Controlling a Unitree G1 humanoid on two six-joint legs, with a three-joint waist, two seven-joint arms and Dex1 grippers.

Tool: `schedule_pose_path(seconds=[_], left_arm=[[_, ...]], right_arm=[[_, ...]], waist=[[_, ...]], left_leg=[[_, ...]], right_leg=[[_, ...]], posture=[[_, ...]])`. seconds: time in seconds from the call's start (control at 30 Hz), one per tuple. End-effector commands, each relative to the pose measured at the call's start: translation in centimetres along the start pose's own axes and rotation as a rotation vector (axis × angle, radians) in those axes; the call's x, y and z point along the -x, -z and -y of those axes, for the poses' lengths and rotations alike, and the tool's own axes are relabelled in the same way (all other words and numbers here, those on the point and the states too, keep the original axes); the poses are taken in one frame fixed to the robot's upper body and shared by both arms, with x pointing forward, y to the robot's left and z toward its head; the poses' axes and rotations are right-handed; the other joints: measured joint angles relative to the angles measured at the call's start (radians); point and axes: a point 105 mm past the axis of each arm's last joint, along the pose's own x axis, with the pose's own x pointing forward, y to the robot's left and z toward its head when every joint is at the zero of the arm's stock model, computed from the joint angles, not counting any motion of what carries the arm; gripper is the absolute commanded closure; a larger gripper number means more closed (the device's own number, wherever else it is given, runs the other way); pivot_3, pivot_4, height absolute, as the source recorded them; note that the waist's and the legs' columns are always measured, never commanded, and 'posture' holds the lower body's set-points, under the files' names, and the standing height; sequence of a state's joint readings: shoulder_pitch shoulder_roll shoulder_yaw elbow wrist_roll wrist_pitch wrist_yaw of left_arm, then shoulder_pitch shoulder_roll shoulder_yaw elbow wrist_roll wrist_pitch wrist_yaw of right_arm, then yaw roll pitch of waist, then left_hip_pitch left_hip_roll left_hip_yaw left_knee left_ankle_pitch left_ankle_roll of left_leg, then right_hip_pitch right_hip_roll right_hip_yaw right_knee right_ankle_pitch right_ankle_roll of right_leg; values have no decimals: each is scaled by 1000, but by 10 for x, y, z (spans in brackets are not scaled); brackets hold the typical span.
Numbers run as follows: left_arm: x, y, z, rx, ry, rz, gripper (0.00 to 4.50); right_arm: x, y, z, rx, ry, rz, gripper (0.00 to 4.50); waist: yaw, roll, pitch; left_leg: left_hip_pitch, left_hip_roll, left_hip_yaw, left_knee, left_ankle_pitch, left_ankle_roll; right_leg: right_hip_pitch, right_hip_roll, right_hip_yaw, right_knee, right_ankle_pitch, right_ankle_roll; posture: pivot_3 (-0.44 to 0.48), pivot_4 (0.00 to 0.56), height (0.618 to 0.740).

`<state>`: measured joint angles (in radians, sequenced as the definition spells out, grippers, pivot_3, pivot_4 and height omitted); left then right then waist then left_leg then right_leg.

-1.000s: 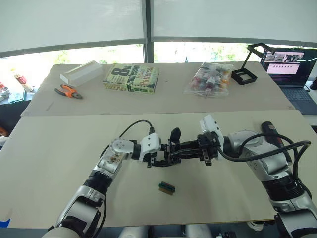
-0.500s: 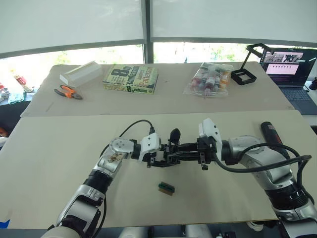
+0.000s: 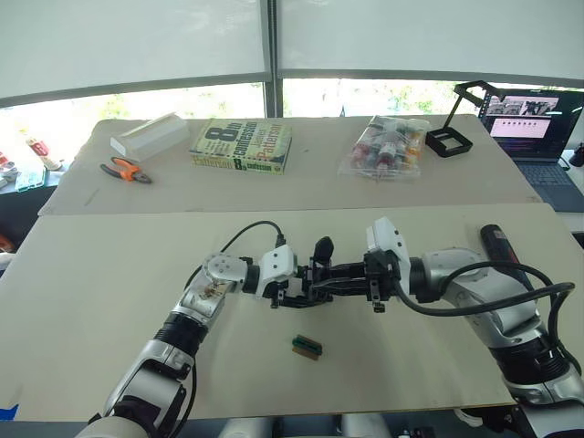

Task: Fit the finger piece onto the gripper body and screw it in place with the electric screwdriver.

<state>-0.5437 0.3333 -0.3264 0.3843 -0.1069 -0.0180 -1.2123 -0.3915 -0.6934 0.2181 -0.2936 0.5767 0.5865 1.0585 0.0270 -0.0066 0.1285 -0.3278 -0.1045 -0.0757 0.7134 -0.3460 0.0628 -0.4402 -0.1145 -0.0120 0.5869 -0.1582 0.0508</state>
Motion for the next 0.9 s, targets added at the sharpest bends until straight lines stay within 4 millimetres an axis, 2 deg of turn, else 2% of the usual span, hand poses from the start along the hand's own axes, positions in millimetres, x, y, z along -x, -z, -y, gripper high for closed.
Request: schedule_pose_path(seconds=[0.03, 0.17, 0.23, 0.3, 0.37, 0.5, 0.77, 0.9], left_arm=[[6, -23, -11, -58, -40, 70, 2204], [5, -22, -11, -57, -38, 70, 2204], [5, -22, -11, -57, -37, 68, 2204], [5, -21, -10, -56, -36, 68, 2204], [5, -21, -10, -55, -34, 69, 2204], [5, -20, -8, -52, -32, 71, 2204], [2, -16, -2, -34, -7, 58, 2204], [3, -8, -5, -19, -32, 17, 2204]], right_arm=[[15, 51, 7, -155, 84, -184, 4188], [15, 36, 3, -126, 60, -136, 4188], [16, 25, -3, -105, 34, -109, 3132], [19, 14, -4, -72, 60, -81, 2489], [23, 6, -3, -58, 90, -66, 2458], [28, -3, -3, -45, 119, -45, 2458], [63, -2, -9, 19, 173, -135, 2458], [84, 0, -7, 16, 236, -179, 2458]], waist=[[1, 0, 0], [4, 0, 0], [10, 0, 0], [12, -3, 2], [7, -2, 2], [3, -3, 3], [7, -3, 4], [10, -3, 4]], left_leg=[[0, 0, 0, 0, 0, 0], [-1, 0, 0, 0, 0, 0], [-2, 0, 0, 0, 0, 0], [-6, 0, -1, 1, 0, 1], [-12, -1, 1, 2, 0, 0], [-15, -1, 2, 2, 1, -1], [-17, -1, 2, 2, 0, 0], [-17, -1, 2, 2, 0, 0]], right_leg=[[0, 0, 0, 0, 0, 0], [0, 0, 0, -1, 0, 0], [-1, 0, 0, -1, 0, 0], [-4, 0, -2, -2, 0, 0], [-15, -1, 1, 2, 0, 0], [-18, -1, 0, 5, 0, 0], [-19, -1, 0, 2, 0, 0], [-18, -1, 0, 1, 0, 0]], posture=[[0, 150, 740], [0, 150, 740], [0, 150, 740], [0, 150, 740], [0, 150, 740], [0, 150, 740], [0, 150, 740], [0, 150, 740]])
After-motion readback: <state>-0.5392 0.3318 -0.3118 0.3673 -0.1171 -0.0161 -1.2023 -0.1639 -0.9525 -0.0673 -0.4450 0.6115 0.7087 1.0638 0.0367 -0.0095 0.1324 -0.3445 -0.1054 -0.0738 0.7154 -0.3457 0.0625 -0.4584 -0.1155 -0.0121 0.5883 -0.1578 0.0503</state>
